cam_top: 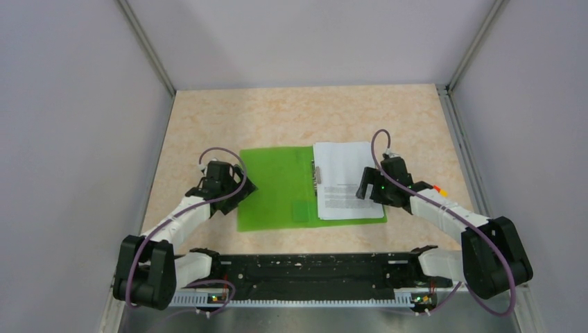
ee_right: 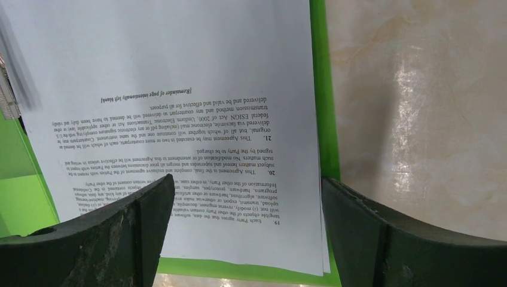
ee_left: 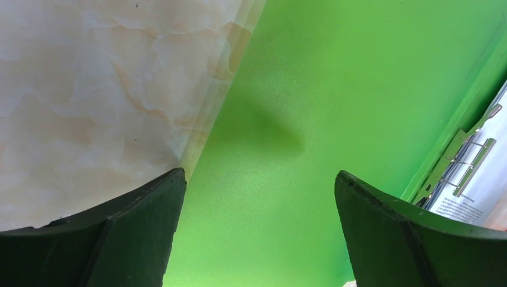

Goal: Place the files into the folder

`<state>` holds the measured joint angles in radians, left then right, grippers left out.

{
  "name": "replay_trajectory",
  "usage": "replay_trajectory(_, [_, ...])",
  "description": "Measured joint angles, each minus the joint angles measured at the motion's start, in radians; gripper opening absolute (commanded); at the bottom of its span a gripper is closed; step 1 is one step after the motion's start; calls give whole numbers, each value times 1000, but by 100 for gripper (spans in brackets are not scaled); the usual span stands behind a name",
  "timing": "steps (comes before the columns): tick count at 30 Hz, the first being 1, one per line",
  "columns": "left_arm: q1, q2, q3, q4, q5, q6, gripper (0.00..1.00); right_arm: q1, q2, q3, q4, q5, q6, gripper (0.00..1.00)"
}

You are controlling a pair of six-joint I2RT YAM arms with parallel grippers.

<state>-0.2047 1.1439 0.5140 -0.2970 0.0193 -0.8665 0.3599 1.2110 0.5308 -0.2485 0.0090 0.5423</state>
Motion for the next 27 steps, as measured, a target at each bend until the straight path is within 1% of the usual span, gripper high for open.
replay_trajectory(6, [-4, 0, 11, -24, -25, 5, 99, 5, 0, 1, -8, 41, 0, 92])
replay_trajectory(14, [-9, -21, 109, -106, -106, 79, 98, 4, 1, 55, -84, 106, -26, 90])
replay_trajectory(19, [-73, -36, 167, -142, -180, 119, 95, 27, 14, 148, -116, 122, -44, 85])
replay_trajectory(21, [-113, -35, 176, -146, -202, 121, 90, 68, 45, 194, -116, 133, -44, 82])
replay_trajectory(23, [-142, -24, 177, -146, -212, 118, 81, 130, 105, 255, -111, 145, -43, 79])
replay_trajectory(27, [-185, 35, 172, -137, -214, 89, 57, 229, 242, 372, -108, 158, -42, 70])
